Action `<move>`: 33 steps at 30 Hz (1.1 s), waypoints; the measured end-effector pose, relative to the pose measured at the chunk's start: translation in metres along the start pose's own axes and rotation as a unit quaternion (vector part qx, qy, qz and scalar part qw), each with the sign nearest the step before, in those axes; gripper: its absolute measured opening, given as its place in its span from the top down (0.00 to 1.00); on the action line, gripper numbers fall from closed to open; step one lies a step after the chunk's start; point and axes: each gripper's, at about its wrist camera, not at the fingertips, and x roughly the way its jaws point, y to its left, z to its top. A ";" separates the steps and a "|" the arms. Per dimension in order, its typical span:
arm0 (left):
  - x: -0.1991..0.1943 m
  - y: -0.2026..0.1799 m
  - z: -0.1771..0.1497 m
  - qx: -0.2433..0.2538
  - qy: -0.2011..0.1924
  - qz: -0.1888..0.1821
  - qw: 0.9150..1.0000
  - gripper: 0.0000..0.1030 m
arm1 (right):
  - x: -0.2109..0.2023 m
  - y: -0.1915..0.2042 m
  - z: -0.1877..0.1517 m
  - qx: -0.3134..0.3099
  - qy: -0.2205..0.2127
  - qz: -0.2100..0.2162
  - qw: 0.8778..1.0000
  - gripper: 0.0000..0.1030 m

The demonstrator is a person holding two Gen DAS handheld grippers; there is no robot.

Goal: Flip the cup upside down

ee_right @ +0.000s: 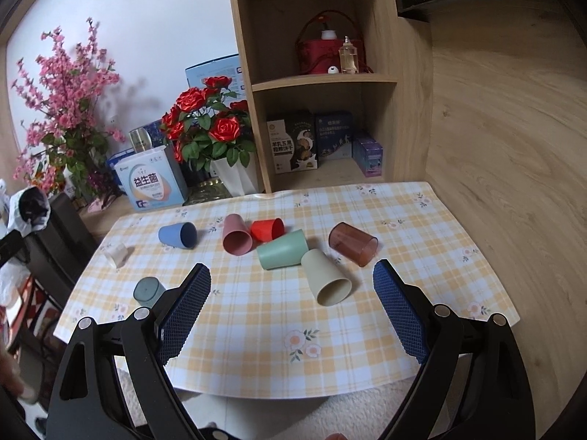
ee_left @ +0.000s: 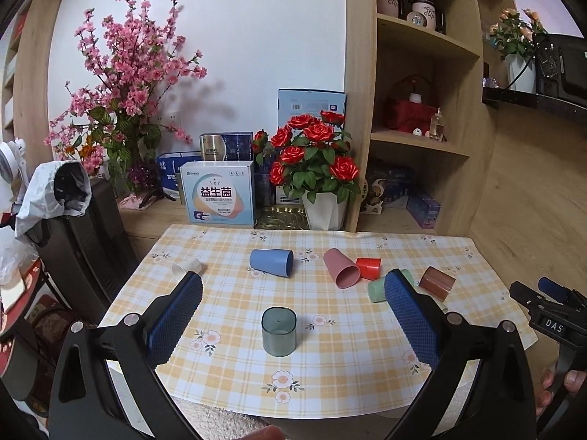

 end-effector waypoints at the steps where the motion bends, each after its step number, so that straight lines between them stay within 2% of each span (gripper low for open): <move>1: -0.002 0.000 -0.001 0.002 0.000 0.000 1.000 0.06 | -0.002 -0.001 0.000 -0.001 -0.002 -0.001 1.000 0.15; 33: -0.002 -0.008 -0.010 0.020 0.012 -0.017 1.000 0.06 | -0.021 0.008 0.012 -0.024 -0.033 -0.025 0.999 0.15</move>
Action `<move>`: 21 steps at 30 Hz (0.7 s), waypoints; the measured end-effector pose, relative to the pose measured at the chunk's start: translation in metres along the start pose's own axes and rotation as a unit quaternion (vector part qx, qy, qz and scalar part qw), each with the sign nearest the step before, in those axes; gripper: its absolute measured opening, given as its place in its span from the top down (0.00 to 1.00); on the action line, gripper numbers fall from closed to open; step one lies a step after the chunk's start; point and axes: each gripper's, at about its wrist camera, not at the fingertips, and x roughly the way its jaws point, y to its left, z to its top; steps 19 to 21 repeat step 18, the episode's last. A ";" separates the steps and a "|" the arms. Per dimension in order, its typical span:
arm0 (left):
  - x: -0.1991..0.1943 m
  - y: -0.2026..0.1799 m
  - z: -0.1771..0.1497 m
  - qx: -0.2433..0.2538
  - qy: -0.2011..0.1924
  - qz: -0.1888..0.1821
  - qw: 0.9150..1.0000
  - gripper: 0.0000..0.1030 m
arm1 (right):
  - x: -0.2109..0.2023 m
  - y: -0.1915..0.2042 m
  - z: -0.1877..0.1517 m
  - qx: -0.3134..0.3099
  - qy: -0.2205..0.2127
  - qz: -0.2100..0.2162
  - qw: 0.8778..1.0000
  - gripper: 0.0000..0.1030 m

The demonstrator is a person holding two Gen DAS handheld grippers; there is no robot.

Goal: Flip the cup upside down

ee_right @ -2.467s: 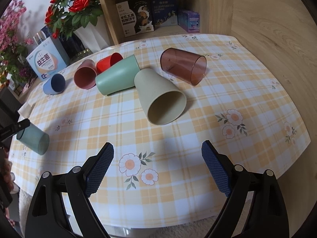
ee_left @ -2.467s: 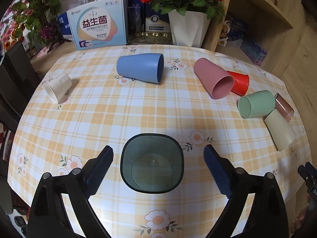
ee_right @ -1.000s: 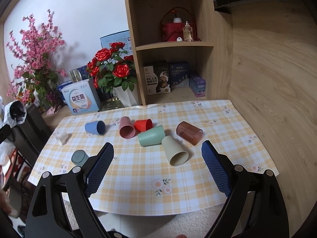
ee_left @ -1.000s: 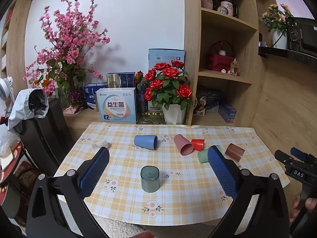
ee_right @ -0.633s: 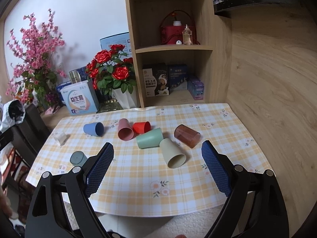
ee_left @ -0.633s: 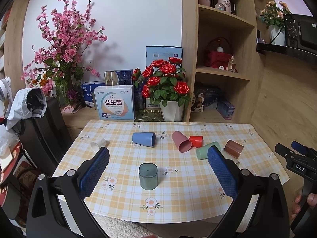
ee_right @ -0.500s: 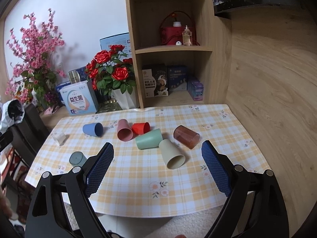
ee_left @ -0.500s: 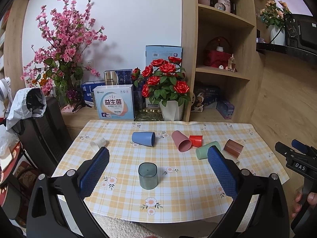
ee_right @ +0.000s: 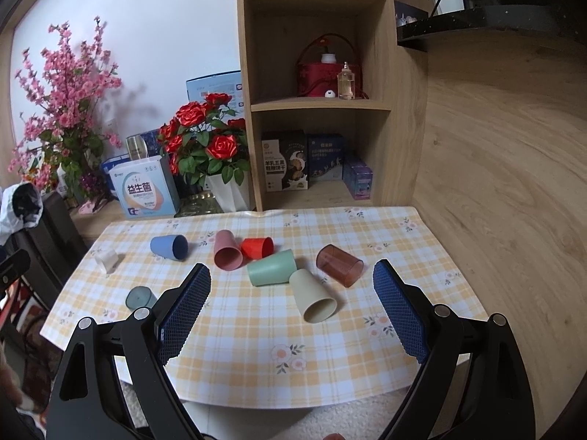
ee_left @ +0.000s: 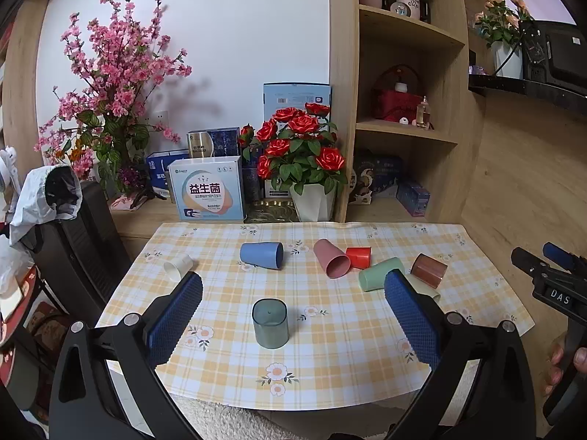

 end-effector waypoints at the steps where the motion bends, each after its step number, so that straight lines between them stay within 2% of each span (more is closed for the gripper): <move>1: 0.000 0.000 0.000 0.000 0.000 0.000 1.000 0.06 | 0.000 0.000 0.000 0.000 -0.001 0.000 1.000 0.15; 8: 0.000 -0.002 -0.001 0.003 -0.005 -0.005 1.000 0.06 | -0.002 0.001 0.000 -0.001 -0.002 0.000 1.000 0.15; 16: 0.001 -0.001 -0.002 0.002 -0.008 0.007 1.000 0.06 | -0.002 0.002 0.000 0.000 0.001 0.002 1.000 0.15; 21: 0.001 0.000 -0.002 -0.003 -0.005 -0.003 1.000 0.06 | -0.002 0.003 0.000 -0.001 0.002 0.002 1.000 0.15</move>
